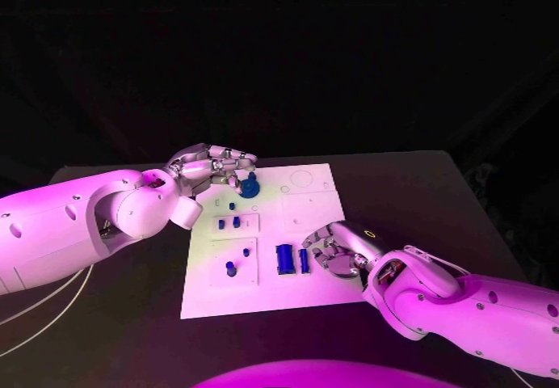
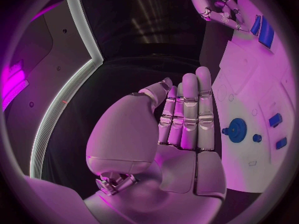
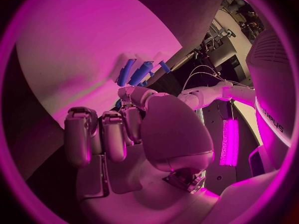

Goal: Assemble the parts on the task board

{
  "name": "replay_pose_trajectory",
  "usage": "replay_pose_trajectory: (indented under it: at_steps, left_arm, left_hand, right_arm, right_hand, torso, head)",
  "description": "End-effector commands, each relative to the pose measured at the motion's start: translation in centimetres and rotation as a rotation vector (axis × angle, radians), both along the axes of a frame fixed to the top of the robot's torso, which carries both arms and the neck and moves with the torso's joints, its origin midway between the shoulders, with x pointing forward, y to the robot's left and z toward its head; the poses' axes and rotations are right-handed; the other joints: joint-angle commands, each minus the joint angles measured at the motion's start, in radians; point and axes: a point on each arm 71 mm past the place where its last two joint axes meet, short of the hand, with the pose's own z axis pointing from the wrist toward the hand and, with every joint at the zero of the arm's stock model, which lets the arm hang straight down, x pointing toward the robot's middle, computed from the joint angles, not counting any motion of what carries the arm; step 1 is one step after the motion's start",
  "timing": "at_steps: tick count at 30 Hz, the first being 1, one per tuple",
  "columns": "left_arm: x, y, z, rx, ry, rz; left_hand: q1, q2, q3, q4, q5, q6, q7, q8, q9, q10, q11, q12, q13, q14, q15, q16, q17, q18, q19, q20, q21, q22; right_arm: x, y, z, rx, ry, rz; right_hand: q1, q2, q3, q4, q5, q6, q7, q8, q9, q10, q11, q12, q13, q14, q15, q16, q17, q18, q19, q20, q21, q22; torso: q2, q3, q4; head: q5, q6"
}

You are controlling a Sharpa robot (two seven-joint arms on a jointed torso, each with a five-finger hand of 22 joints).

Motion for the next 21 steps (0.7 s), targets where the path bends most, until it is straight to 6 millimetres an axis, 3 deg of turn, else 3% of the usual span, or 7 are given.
replay_pose_trajectory:
  at_steps: [1, 7, 21]
  left_arm:
    - [-0.11, -0.21, 0.08, -0.008, -0.004, -0.02]
    - [-0.12, -0.18, 0.08, -0.007, -0.003, -0.02]
    - [-0.14, -0.12, 0.07, -0.006, -0.001, -0.02]
  left_hand:
    - [0.002, 0.01, -0.003, 0.003, 0.006, -0.006, 0.0, 0.006, -0.001, -0.006, 0.0, 0.004, -0.001, -0.007, 0.002, 0.006, -0.001, 0.013, 0.003, 0.007, -0.007, -0.001]
    - [0.002, 0.01, -0.003, 0.003, 0.006, -0.006, 0.0, 0.006, -0.001, -0.006, 0.0, 0.004, -0.001, -0.007, 0.002, 0.006, -0.001, 0.013, 0.003, 0.007, -0.007, -0.001]
    - [0.002, 0.01, -0.004, 0.003, 0.006, -0.007, 0.0, 0.006, -0.001, -0.007, 0.0, 0.004, -0.001, -0.008, 0.002, 0.006, -0.002, 0.013, 0.003, 0.007, -0.007, -0.001]
  right_arm:
    - [-0.14, 0.27, -0.07, -0.016, -0.008, 0.036]
    - [-0.2, 0.36, -0.13, -0.02, 0.001, 0.043]
    - [-0.03, 0.31, -0.74, -0.063, 0.046, 0.049]
  right_hand:
    - [-0.032, -0.014, 0.057, -0.012, 0.008, 0.008, 0.004, -0.003, -0.017, 0.005, 0.004, 0.012, 0.137, 0.093, 0.007, 0.005, 0.218, -0.01, 0.073, 0.005, 0.004, 0.212]
    - [-0.055, -0.018, 0.1, -0.025, 0.014, 0.018, 0.002, -0.002, -0.032, 0.008, 0.002, 0.019, 0.14, 0.093, 0.005, 0.006, 0.219, -0.011, 0.074, 0.005, 0.006, 0.214]
    - [-0.069, -0.017, 0.125, -0.035, 0.017, 0.031, -0.001, 0.0, -0.042, 0.01, -0.001, 0.023, 0.141, 0.093, 0.003, 0.006, 0.22, -0.011, 0.074, 0.003, 0.008, 0.216]
  torso:
    - [-0.001, -0.0003, -0.0001]
    - [-0.001, -0.0006, 0.0001]
    - [0.0, -0.0001, -0.0005]
  head:
    - [0.001, -0.003]
    - [0.001, -0.005]
    - [0.002, -0.008]
